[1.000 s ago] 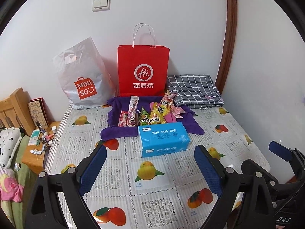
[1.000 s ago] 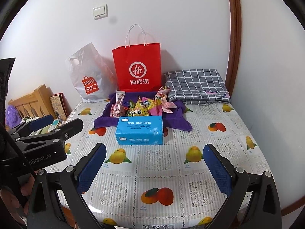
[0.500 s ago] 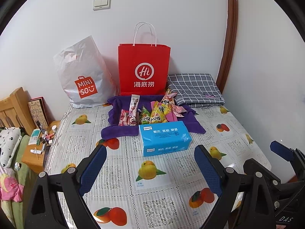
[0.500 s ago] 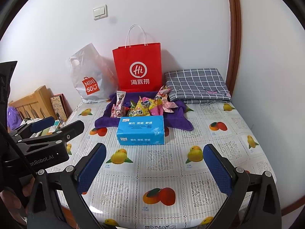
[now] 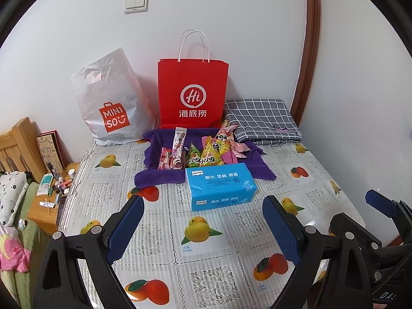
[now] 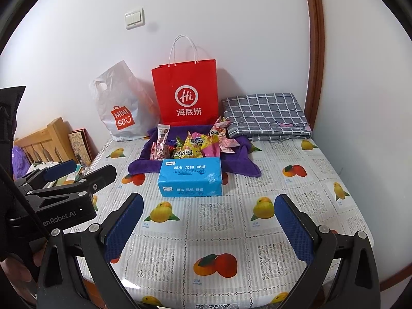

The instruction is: Organize snacks

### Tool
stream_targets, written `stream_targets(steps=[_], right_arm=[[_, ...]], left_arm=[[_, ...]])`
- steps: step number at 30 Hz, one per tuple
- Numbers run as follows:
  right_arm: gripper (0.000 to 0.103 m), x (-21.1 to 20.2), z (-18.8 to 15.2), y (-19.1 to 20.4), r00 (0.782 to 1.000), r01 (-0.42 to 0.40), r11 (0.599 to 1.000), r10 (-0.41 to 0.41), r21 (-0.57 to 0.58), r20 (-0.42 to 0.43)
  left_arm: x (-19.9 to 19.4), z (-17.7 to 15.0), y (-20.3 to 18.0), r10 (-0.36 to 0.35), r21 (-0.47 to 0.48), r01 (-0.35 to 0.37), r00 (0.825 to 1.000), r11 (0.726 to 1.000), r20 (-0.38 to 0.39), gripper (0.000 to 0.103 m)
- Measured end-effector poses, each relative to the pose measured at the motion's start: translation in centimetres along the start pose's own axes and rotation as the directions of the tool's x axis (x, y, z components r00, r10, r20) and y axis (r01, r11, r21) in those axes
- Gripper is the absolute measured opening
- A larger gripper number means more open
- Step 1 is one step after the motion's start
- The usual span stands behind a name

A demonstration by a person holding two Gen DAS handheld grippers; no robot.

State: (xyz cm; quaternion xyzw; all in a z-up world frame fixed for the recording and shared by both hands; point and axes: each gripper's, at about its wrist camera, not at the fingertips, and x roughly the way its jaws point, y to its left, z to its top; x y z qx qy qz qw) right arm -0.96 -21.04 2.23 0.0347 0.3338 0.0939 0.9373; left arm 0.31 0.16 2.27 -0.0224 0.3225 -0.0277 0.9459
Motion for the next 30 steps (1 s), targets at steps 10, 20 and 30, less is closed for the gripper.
stream_targets(steps=[10, 20, 30], right_arm=[[0.1, -0.35, 0.03, 0.11, 1.0, -0.004, 1.0, 0.004, 0.005, 0.008], [0.1, -0.69, -0.06, 0.21, 1.0, -0.005, 1.0, 0.005, 0.006, 0.015], [0.1, -0.82, -0.05, 0.22, 1.0, -0.007, 1.0, 0.007, 0.006, 0.018]], left_arm=[[-0.07, -0.01, -0.11, -0.005, 0.0, 0.005, 1.0, 1.0, 0.0, 0.093], [-0.17, 0.04, -0.14, -0.003, 0.002, 0.003, 1.0, 1.0, 0.003, 0.093], [-0.18, 0.04, -0.15, -0.003, 0.002, 0.003, 1.0, 1.0, 0.003, 0.093]])
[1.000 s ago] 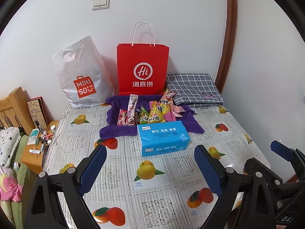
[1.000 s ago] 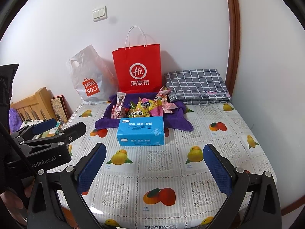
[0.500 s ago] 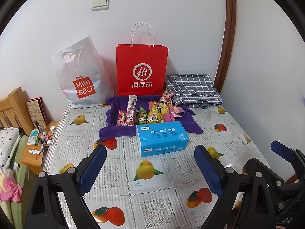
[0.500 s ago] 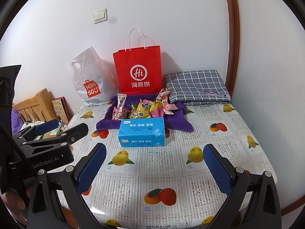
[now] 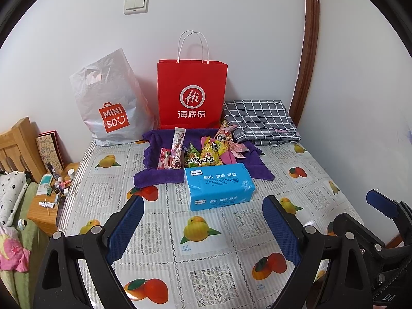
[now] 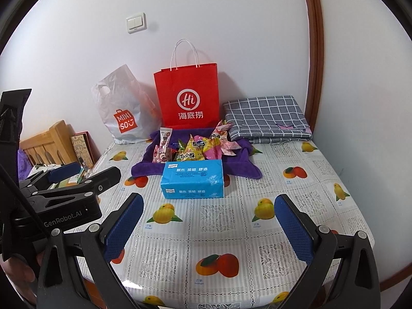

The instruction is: Organize snacks

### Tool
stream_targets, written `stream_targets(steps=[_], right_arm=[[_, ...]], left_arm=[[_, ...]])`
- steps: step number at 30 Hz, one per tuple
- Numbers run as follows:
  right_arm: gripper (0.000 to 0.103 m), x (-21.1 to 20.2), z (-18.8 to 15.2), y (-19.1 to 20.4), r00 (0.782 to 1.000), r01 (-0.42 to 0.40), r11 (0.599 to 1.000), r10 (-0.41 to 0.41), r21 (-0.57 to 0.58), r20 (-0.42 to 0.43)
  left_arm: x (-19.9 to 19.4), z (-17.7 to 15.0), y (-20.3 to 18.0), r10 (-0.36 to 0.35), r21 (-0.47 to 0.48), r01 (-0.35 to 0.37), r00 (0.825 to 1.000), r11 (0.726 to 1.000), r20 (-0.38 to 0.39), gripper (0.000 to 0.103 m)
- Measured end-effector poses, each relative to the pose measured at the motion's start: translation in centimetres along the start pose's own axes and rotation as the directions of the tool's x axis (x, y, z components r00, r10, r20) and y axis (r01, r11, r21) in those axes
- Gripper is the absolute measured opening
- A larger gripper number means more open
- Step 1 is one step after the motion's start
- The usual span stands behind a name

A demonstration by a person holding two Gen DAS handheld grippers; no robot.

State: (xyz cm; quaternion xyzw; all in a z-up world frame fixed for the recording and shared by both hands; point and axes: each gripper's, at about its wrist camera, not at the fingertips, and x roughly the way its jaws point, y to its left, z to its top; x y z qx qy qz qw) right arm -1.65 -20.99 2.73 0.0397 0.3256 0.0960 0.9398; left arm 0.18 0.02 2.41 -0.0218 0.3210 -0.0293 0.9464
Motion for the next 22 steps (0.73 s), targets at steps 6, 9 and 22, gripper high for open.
stream_targets(steps=[6, 9, 22], right_arm=[[0.1, 0.02, 0.03, 0.15, 1.0, -0.004, 1.0, 0.004, 0.004, -0.001], [0.1, 0.05, 0.04, 0.17, 1.0, -0.003, 1.0, 0.003, 0.006, 0.0], [0.1, -0.09, -0.21, 0.09, 1.0, -0.009, 1.0, 0.009, 0.013, 0.005]], left_arm=[[0.0, 0.02, -0.08, -0.003, -0.002, 0.003, 1.0, 1.0, -0.001, 0.093], [-0.05, 0.01, -0.06, -0.002, -0.003, 0.002, 1.0, 1.0, -0.001, 0.093], [-0.26, -0.23, -0.03, -0.001, 0.001, 0.001, 1.0, 1.0, 0.009, 0.093]])
